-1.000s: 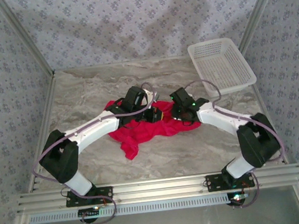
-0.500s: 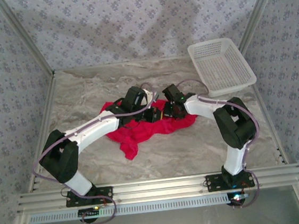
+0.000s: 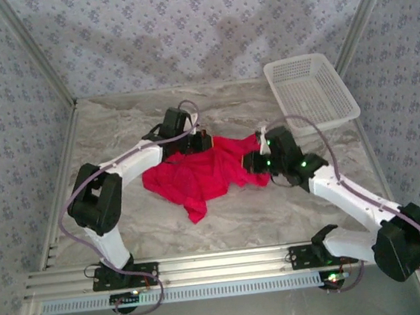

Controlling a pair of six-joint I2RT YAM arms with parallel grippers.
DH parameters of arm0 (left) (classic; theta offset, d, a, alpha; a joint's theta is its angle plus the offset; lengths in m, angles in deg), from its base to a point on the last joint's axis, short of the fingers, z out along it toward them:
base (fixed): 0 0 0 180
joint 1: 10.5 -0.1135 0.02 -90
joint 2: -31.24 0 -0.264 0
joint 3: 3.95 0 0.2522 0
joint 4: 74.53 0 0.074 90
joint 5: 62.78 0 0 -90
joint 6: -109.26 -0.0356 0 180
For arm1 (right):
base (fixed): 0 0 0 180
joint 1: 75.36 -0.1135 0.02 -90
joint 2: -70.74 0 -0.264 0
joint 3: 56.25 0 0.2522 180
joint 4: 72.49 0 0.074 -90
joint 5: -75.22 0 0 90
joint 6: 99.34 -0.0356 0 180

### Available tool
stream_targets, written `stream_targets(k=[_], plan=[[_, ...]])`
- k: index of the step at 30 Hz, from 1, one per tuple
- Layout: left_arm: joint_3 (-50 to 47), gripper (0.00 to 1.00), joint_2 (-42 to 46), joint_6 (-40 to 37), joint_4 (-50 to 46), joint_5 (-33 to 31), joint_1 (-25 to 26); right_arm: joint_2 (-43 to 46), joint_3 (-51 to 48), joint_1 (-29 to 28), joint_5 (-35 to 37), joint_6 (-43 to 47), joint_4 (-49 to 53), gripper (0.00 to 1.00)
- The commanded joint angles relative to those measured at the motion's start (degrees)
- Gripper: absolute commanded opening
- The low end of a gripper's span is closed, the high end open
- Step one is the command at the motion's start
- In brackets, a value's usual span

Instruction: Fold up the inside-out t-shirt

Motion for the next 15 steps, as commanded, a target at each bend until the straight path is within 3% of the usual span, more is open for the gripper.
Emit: stream_targets(k=[1,6,11,15], plan=[[-4.1,0.0,-0.9,2.7,4.0,-3.6,1.0,-1.7,-8.6,-1.9,1.3,-2.8,-3.2,0.0],[-6.3,0.0,-0.6,3.1,5.5,-3.8,5.2,-3.2,-7.4,-3.5,6.0,-3.2,2.3,0.38],[-6.9,0.0,1.0,2.0,4.1,-4.9,7.0,1.2,-1.2,-5.5,12.1,-0.3,10.2,0.45],[-7.0,0.0,2.8,1.4,3.0,-5.8,6.9,-2.0,2.3,-5.7,13.8,2.3,11.5,0.48]])
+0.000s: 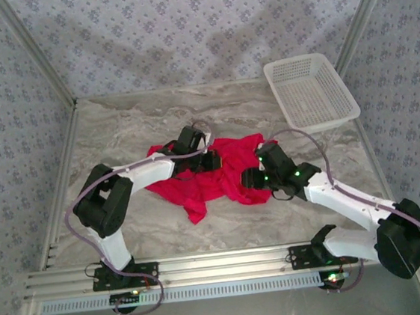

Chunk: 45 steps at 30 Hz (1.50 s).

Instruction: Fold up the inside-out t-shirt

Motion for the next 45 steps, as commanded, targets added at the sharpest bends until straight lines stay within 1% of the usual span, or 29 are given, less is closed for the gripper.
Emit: stream_targets(k=[1,2,8,9,12,14,15,16,17,18,21,24,26,28,31,32,34,37,39,40,42,45], plan=[[0.3,0.0,3.1,-1.1,-0.6,-1.4,0.0,-3.1,2.7,-0.6,3.5,3.2,3.6,0.48],[0.5,0.0,3.2,-1.3,-1.0,-1.5,0.0,-4.4,3.1,-0.9,3.5,3.2,3.0,0.47],[0.4,0.0,4.0,-1.3,-1.2,-1.5,0.0,-12.7,7.4,-2.5,4.6,2.7,2.4,0.29],[0.4,0.0,4.1,-1.3,-1.3,-1.4,0.0,-14.2,8.0,-2.5,5.1,2.5,2.4,0.28],[0.2,0.0,4.6,-1.3,-1.3,-1.5,0.0,-18.5,10.2,-2.3,8.1,2.3,3.6,0.31],[0.0,0.0,4.9,-1.5,-1.5,-1.6,-0.1,-20.7,11.8,-1.6,9.8,2.2,4.7,0.31],[0.1,0.0,5.0,-1.6,-1.7,-1.5,-0.3,-21.5,12.8,-1.3,10.2,2.1,5.3,0.23],[0.1,0.0,5.1,-1.8,-1.8,-1.4,-0.5,-21.7,13.9,-1.1,10.2,2.1,6.3,0.11],[0.1,0.0,5.2,-2.1,-2.0,-1.4,-0.8,-21.5,15.2,-0.9,9.5,2.2,7.1,0.02],[0.1,0.0,5.2,-2.6,-2.3,-1.5,-1.3,-20.9,16.8,-0.9,8.9,2.7,8.4,0.0],[0.7,0.0,4.4,-4.0,-3.1,-1.0,-4.3,-16.4,21.4,-1.1,5.2,4.4,12.6,0.0],[0.9,0.0,3.5,-4.8,-3.1,0.0,-8.1,-9.9,22.9,-0.4,-2.2,6.4,12.8,0.0],[0.9,0.0,3.2,-5.4,-3.4,0.1,-9.8,-5.9,21.9,1.2,-6.4,6.3,10.4,0.0],[0.9,0.0,3.0,-5.5,-3.6,0.5,-10.5,-2.7,18.9,3.6,-10.3,5.3,5.9,0.0],[0.4,0.0,3.1,-4.5,-2.4,1.2,-10.1,-0.6,12.4,6.7,-12.6,2.9,-1.6,0.0],[0.2,0.0,3.1,-4.1,-2.0,1.2,-9.7,-0.6,10.3,7.5,-12.4,2.1,-3.7,0.0],[0.0,0.0,3.0,-3.5,-1.4,1.0,-8.8,-1.2,5.7,8.8,-9.3,0.2,-7.1,0.0],[-0.5,0.0,2.6,-2.1,0.2,0.9,-7.7,-2.6,0.3,9.1,-0.4,-2.0,-8.2,0.0],[-0.3,0.0,2.4,-1.9,0.3,0.6,-6.9,-3.0,-2.6,9.1,4.6,-3.8,-8.1,0.0],[-0.2,0.0,2.3,-1.9,0.3,0.6,-6.6,-3.1,-4.1,9.3,5.9,-4.6,-8.2,0.0],[-0.1,0.0,2.4,-1.9,0.0,0.4,-6.3,-2.9,-5.9,9.4,6.2,-5.3,-8.2,0.0],[0.3,0.0,2.8,-2.4,-1.0,0.4,-6.0,-2.5,-5.3,8.8,5.3,-4.7,-7.0,0.0]])
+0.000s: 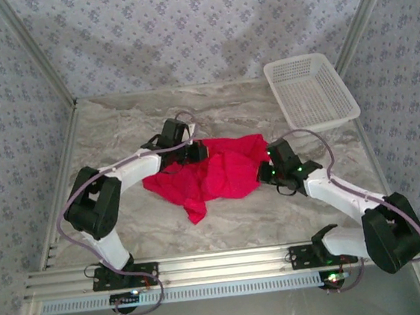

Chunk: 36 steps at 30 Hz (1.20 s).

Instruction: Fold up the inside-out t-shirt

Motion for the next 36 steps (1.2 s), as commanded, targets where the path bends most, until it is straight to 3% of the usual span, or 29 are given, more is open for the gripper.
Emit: stream_targets(k=[1,4,6,9,14,16,17,19,20,24,29,32,36], plan=[[0.4,0.0,0.3,-0.2,-0.6,-1.0,0.3,1.1,1.7,-0.7,2.8,-1.2,-0.1,0.0],[0.3,0.0,2.2,-1.0,-2.4,-2.3,0.5,0.6,5.5,-2.7,0.9,0.6,1.5,0.03],[0.1,0.0,3.5,-1.7,-3.5,-3.2,0.7,-1.3,9.4,-4.4,-0.5,1.4,2.6,0.28],[-0.1,0.0,4.9,-2.1,-5.1,-3.6,0.7,-6.9,16.3,-7.4,-1.0,2.1,3.9,0.49],[-2.1,0.0,7.9,-2.1,-5.7,-4.9,0.7,-20.4,28.0,-9.8,0.1,2.0,7.9,0.62],[-2.9,0.0,9.2,-2.1,-5.8,-5.0,0.7,-27.0,33.1,-9.7,1.4,1.9,11.0,0.58],[-3.3,0.0,9.7,-2.1,-5.7,-5.1,0.7,-29.2,35.7,-9.4,1.3,2.0,13.0,0.46],[-3.7,0.0,10.7,-2.3,-6.1,-5.5,0.6,-30.8,38.2,-8.2,1.9,1.5,16.3,0.11],[-3.8,0.0,11.1,-2.5,-6.5,-5.7,0.5,-29.8,37.8,-7.4,1.9,1.4,16.4,0.0],[-4.5,0.0,12.5,-3.0,-6.7,-6.1,0.1,-18.5,29.3,-3.7,-0.7,2.5,12.8,0.0],[-4.6,0.0,12.2,-2.7,-5.5,-5.4,0.4,-5.2,16.5,0.8,-15.4,5.6,4.4,0.0],[-4.7,0.0,11.4,-2.3,-4.8,-5.4,1.0,-2.5,9.8,2.1,-22.2,5.9,-1.7,0.0],[-4.7,0.0,10.9,-2.0,-5.0,-5.5,1.7,-2.7,4.8,2.4,-24.3,4.6,-6.8,0.0]])
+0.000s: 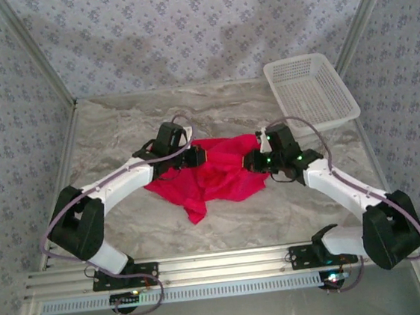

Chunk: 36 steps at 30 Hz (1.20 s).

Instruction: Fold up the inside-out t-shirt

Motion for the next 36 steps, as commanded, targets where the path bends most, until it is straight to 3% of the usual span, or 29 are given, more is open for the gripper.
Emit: stream_targets(k=[1,4,6,13,24,26,28,31,33,36], plan=[[-0.2,0.02,0.2,-0.6,-1.2,-1.8,-0.2,-0.6,-3.5,0.8,-3.8,0.4,-4.2,0.0],[-0.4,0.31,2.2,-3.8,-1.0,0.4,1.0,-1.5,-3.9,1.2,-3.1,-2.5,-5.7,0.0],[-1.2,0.41,4.7,-7.1,-0.6,1.6,1.8,-2.0,-3.3,1.5,-3.3,-3.5,-6.3,0.0],[-4.6,0.46,9.6,-21.3,1.1,7.2,5.9,-2.8,0.2,1.5,-3.0,-3.3,-4.7,0.0],[3.0,0.51,-5.6,-24.0,-1.9,2.9,8.7,-0.9,1.1,1.3,-3.4,-3.5,-3.2,0.0],[4.2,0.5,-7.5,-24.4,-0.9,1.3,8.7,-0.4,1.2,1.0,-3.2,-3.2,-2.7,0.0],[5.9,0.43,-9.1,-24.1,-0.5,0.5,8.5,0.0,1.2,0.8,-3.1,-3.1,-2.4,0.0],[8.3,0.13,-9.5,-22.9,-1.8,0.5,8.0,0.5,0.8,0.8,-2.5,-2.5,-1.5,0.0],[9.4,0.01,-8.3,-22.9,-3.3,0.1,7.7,0.4,0.2,0.8,-1.8,-2.0,-1.3,0.0],[11.4,0.0,-5.5,-23.4,-7.2,-0.9,7.2,-0.2,-0.7,0.7,-0.2,-0.7,-0.8,0.0]])
